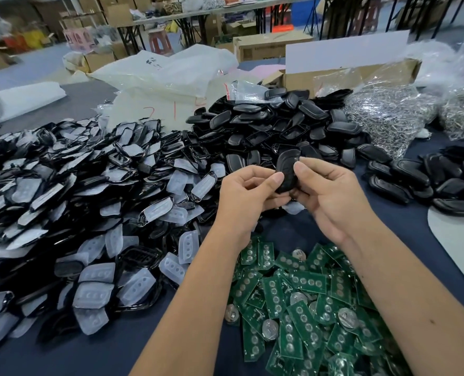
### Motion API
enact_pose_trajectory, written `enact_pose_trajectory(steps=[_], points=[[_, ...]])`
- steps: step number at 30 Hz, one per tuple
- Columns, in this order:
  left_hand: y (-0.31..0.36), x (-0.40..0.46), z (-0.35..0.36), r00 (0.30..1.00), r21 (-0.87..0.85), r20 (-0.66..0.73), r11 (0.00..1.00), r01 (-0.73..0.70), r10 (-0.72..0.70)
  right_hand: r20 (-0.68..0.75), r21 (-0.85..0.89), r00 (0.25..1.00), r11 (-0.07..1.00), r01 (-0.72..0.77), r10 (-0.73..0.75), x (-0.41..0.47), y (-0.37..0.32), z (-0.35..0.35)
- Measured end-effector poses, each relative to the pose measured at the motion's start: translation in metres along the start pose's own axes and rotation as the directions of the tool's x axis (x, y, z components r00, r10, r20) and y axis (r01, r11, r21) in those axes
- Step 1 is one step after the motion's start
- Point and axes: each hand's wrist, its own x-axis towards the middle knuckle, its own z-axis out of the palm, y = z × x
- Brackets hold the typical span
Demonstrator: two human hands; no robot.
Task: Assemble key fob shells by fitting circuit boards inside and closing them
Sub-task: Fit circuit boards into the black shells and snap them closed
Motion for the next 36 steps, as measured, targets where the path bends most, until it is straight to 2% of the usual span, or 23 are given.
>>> enact_pose_trajectory(steps=[6,9,14,16,17,19,21,24,28,30,33,36], points=[[0.001,0.000,-0.003,0.999,0.222,0.010,0.974,0.050,-0.053,-0.047,0.095,0.999,0.995,-0.014,0.019,0.000,-0.003,-0.001],[0.002,0.002,-0.002,0.998,0.178,0.020,0.982,0.063,-0.068,-0.058,0.132,0.997,0.991,-0.033,0.041,0.001,-0.001,0.000],[-0.002,0.006,0.004,0.992,0.025,-0.074,0.994,0.105,-0.103,-0.115,0.127,0.990,0.990,-0.062,0.076,0.000,0.003,0.002],[-0.002,0.008,0.002,0.988,0.056,-0.143,0.997,0.057,-0.049,-0.142,0.078,0.989,0.996,-0.036,0.047,0.000,0.006,0.004],[-0.002,0.009,-0.001,0.984,0.182,-0.176,0.983,-0.007,0.040,-0.148,0.043,0.989,0.999,-0.023,0.029,0.000,0.007,0.005],[-0.002,0.010,-0.004,0.948,0.530,-0.149,0.832,-0.164,0.282,-0.147,-0.024,0.989,1.000,-0.011,0.007,-0.001,0.010,0.009],[-0.002,0.006,0.000,0.901,0.699,-0.048,0.659,-0.278,0.431,-0.158,-0.044,0.987,0.999,-0.020,0.013,-0.003,0.011,0.013],[-0.007,0.003,0.009,0.863,0.762,0.081,0.527,-0.376,0.499,-0.217,-0.011,0.976,1.000,-0.022,0.019,-0.004,0.011,0.014],[-0.005,0.002,0.006,0.859,0.730,0.149,0.531,-0.430,0.489,-0.205,-0.004,0.979,1.000,-0.017,0.016,-0.001,0.010,0.010],[-0.003,0.000,0.002,0.860,0.748,0.133,0.520,-0.413,0.493,-0.198,0.007,0.980,1.000,-0.015,0.016,0.002,0.009,0.006],[-0.007,0.004,-0.008,0.872,0.898,0.018,0.376,-0.229,0.488,-0.180,0.064,0.984,0.998,-0.007,0.018,0.004,0.006,0.002],[-0.010,0.005,-0.014,0.925,0.954,-0.020,0.283,-0.095,0.379,-0.119,0.108,0.993,0.994,-0.011,0.024,0.005,0.006,0.000]])
